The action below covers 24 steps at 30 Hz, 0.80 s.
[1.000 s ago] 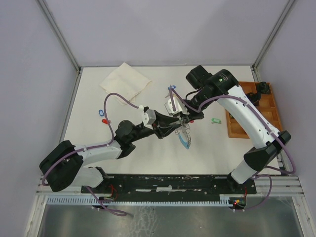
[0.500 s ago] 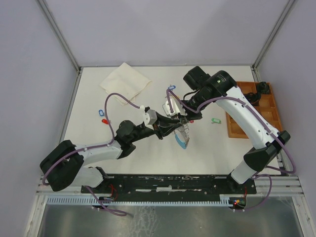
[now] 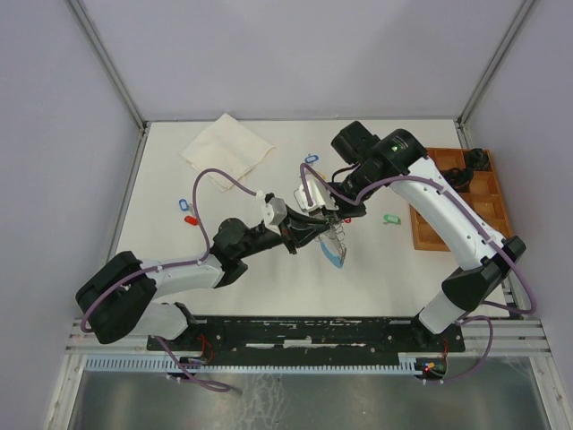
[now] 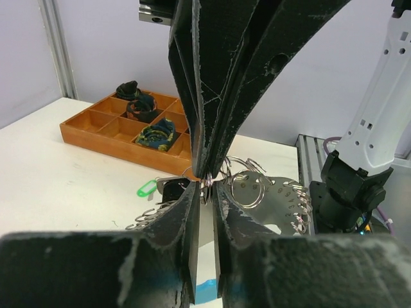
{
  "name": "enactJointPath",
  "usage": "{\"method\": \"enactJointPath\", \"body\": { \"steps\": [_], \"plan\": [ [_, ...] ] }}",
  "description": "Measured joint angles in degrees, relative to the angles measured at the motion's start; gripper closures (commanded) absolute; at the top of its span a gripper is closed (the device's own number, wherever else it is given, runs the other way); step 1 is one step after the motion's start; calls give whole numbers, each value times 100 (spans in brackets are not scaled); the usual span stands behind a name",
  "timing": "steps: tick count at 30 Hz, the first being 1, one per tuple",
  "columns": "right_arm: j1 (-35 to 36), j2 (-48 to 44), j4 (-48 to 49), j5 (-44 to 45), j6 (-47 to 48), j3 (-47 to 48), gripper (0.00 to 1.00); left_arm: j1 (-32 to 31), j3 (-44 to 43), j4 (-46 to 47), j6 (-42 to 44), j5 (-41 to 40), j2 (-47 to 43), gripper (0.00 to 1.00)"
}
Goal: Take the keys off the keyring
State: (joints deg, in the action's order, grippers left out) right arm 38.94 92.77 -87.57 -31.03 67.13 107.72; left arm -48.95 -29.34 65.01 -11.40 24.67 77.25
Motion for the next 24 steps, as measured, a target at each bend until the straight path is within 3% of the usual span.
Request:
{"method": "enactJointPath", "body": {
  "steps": [6,13,17,24],
  "plan": [
    [15,0,11,-7,0,-50,99,0,0,-44,-9,-37,0,74],
    [28,0,13,48,2,-66,99,-4,-116,-264,-13,-46,0,96],
    [28,0,31,98,0,-74,98,-7,-146,-356,-17,-7,0,97],
    [-70,-2,55,-168,-50,-98,60,22,-79,-356,-9,-17,-55,97]
  ]
}}
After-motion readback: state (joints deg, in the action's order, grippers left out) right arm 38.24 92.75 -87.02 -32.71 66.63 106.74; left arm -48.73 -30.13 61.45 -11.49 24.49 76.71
